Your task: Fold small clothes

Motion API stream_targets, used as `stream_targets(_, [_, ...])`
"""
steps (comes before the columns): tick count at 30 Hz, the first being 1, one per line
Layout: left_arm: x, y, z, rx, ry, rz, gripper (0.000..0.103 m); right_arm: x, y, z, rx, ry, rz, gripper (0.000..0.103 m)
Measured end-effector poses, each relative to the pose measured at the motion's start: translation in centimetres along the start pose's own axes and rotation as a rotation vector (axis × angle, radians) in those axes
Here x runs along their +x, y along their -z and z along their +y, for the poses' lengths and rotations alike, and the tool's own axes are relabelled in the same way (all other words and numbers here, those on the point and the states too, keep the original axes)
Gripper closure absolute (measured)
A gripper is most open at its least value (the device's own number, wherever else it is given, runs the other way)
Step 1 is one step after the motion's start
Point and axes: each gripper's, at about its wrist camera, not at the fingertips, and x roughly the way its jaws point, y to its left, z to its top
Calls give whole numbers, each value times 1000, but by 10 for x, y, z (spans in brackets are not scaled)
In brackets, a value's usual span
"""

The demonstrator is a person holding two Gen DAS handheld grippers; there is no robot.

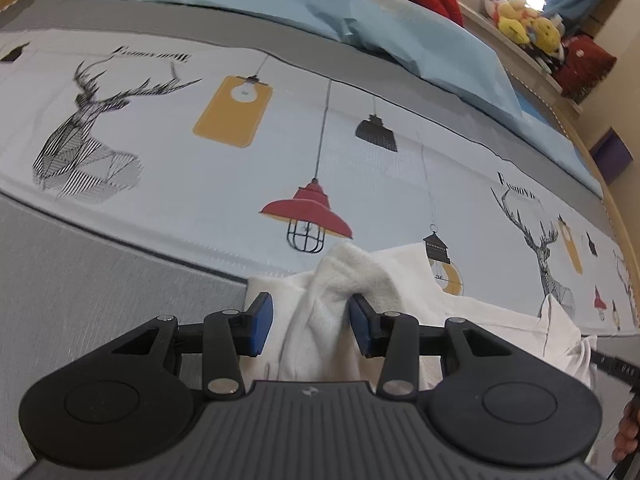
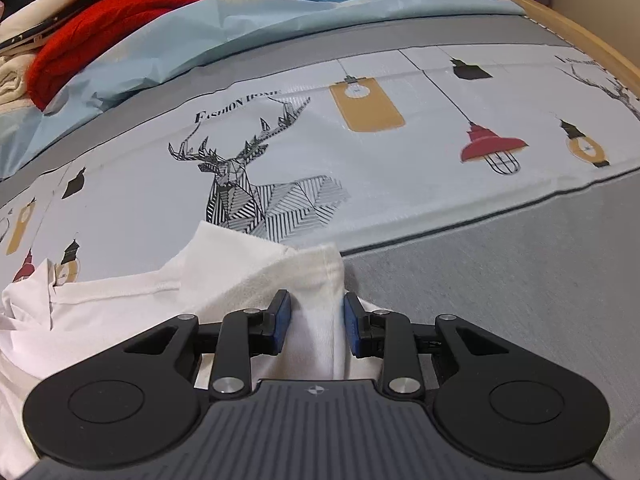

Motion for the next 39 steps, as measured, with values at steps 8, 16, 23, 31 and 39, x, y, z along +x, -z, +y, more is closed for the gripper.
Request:
stream_targets(8, [0, -5, -12, 126, -13, -65, 98, -2, -11, 9, -27, 8, -91, 97])
stream_targets(16, [-24, -19, -1, 62, -73, -279, 98, -35, -32, 14, 91, -4, -334, 98])
stream_targets(23, [-24, -24, 4, 1, -48, -275, 88, -13, -36, 16, 121, 121, -256, 75])
stream_targets(31, [-37, -3, 14, 126, 130, -68, 87, -42, -16, 4, 70, -70, -93, 68])
stream_targets(39, [-10, 76, 18, 441, 85, 373, 95, -43, 67, 18, -355, -9, 263, 68])
